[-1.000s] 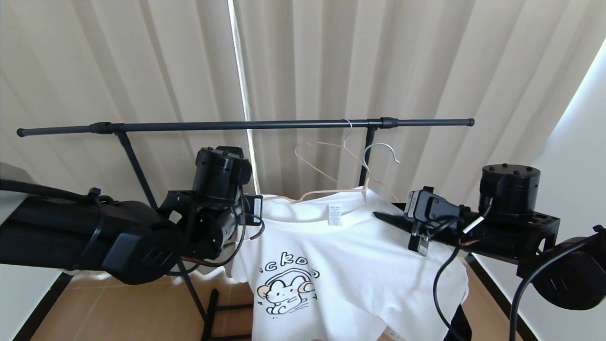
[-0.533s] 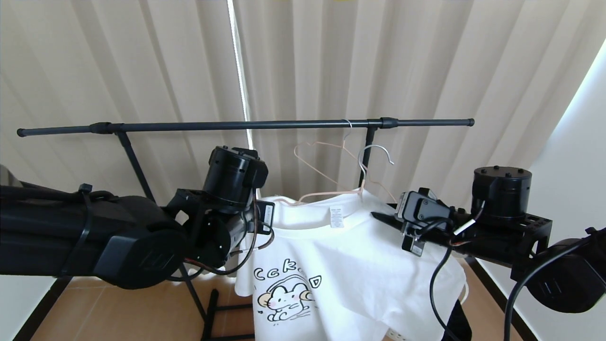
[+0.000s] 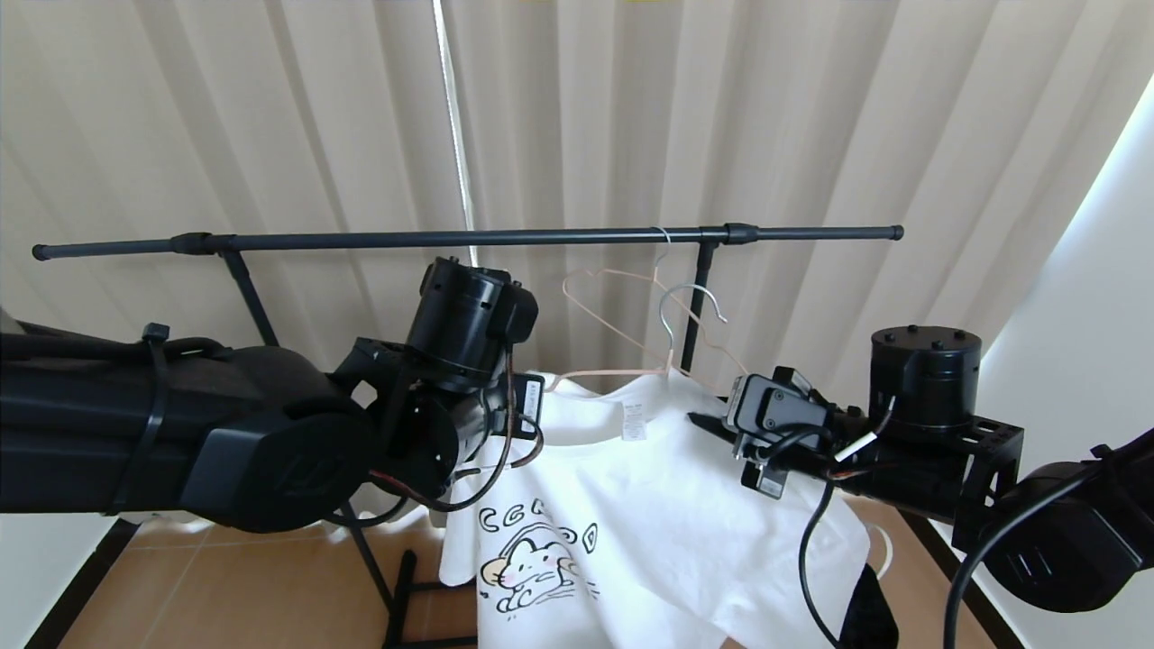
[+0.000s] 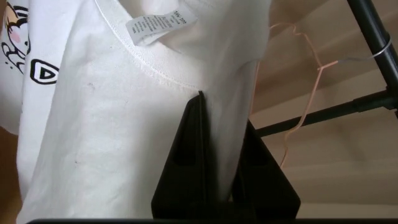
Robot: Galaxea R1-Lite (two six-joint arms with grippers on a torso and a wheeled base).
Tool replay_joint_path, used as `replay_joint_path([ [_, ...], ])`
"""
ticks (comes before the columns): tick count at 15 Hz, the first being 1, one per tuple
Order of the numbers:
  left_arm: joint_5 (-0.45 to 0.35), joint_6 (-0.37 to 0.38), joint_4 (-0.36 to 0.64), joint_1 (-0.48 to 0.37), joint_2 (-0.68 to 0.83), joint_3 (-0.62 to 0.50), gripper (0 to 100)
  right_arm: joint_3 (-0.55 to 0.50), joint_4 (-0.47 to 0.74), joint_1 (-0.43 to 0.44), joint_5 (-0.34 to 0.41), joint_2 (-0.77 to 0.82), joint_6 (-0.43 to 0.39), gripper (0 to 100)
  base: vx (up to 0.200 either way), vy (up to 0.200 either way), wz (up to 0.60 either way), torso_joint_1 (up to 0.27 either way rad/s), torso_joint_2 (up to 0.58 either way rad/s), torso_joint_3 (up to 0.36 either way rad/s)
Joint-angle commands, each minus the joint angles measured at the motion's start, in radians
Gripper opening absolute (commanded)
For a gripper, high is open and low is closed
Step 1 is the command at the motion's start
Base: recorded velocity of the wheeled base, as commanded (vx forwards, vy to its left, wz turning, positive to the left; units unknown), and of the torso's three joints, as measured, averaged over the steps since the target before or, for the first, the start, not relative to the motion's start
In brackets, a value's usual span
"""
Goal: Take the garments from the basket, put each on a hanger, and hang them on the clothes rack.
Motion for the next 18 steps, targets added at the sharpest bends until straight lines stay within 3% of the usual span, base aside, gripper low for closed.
replay_joint_path([
  [1,-0.001,-0.001,-0.001,-0.008,0.002,-0.01,0,-0.007,-0.001,0.013,-0.001,0.012,0.013,0,0.0,0.0,0.0,0.0,0.0,0.0],
  [10,-0.001,-0.002,-0.001,-0.071,-0.008,-0.049,0,-0.056,-0.004,0.048,-0.037,0.075,0.098,0,0.0,0.0,0.0,0.0,0.0,0.0],
  [18,-0.01,-0.002,-0.001,-0.141,-0.067,-0.064,0,-0.068,-0.004,0.071,-0.044,0.115,0.104,0,0.0,0.0,0.0,0.0,0.0,0.0],
])
